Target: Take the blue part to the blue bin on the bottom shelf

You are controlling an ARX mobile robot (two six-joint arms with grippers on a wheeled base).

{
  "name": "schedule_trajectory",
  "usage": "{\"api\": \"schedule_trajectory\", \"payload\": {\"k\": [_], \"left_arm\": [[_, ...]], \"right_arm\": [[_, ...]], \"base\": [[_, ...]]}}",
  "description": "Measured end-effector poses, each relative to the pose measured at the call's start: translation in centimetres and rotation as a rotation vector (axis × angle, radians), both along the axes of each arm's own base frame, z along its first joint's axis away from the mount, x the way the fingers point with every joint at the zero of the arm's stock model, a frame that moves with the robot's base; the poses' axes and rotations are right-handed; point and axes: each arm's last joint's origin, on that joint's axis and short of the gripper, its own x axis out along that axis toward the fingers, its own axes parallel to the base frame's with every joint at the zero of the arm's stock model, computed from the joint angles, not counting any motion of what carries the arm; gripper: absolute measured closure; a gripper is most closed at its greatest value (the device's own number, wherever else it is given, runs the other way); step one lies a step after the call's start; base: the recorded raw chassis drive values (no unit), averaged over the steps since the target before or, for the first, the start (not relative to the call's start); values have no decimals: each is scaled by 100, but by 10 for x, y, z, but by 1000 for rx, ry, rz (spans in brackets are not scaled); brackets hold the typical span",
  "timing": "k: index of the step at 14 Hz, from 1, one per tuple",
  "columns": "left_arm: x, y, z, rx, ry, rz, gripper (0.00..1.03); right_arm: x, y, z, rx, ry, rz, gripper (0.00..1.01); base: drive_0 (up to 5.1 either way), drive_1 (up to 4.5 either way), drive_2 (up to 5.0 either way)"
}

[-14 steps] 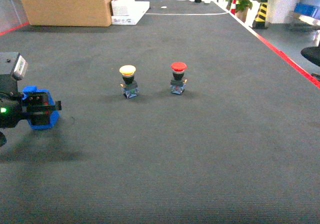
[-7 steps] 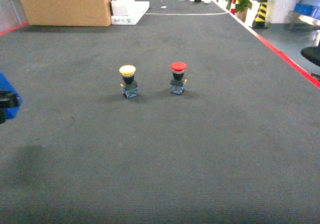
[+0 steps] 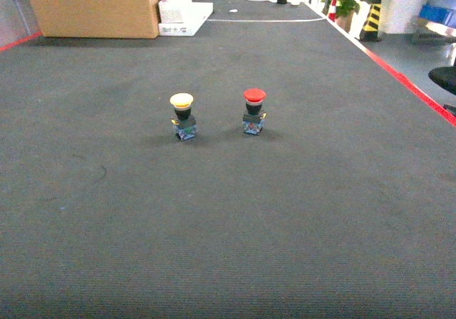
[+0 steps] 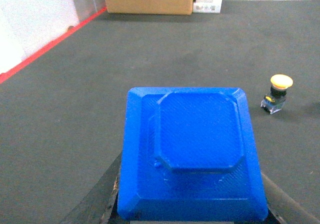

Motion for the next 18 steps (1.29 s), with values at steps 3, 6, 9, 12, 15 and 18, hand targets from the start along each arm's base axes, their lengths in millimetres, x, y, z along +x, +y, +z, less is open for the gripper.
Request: {"api": "schedule_trajectory", "payload": {"k": [3, 6, 9, 12, 15, 18], "left_arm": [[-42, -11, 15, -16, -78, 11, 60], [-59, -9, 24, -46, -133, 25, 60], [-59, -5, 23, -45, -124, 36, 60], [-58, -5, 23, -45, -123, 31, 60], [-58, -5, 23, -45, -123, 31, 60], [-58, -5, 23, -45, -123, 31, 60]], "right_arm": [[0, 0, 0, 0, 0, 0, 3], [0, 0, 0, 0, 0, 0, 3], [0, 0, 0, 0, 0, 0, 3], [0, 0, 0, 0, 0, 0, 3], [0, 0, 0, 0, 0, 0, 3], [0, 0, 0, 0, 0, 0, 3]], "base": [[0, 0, 0], [0, 0, 0], [0, 0, 0], [0, 0, 0], [0, 0, 0], [0, 0, 0]]}}
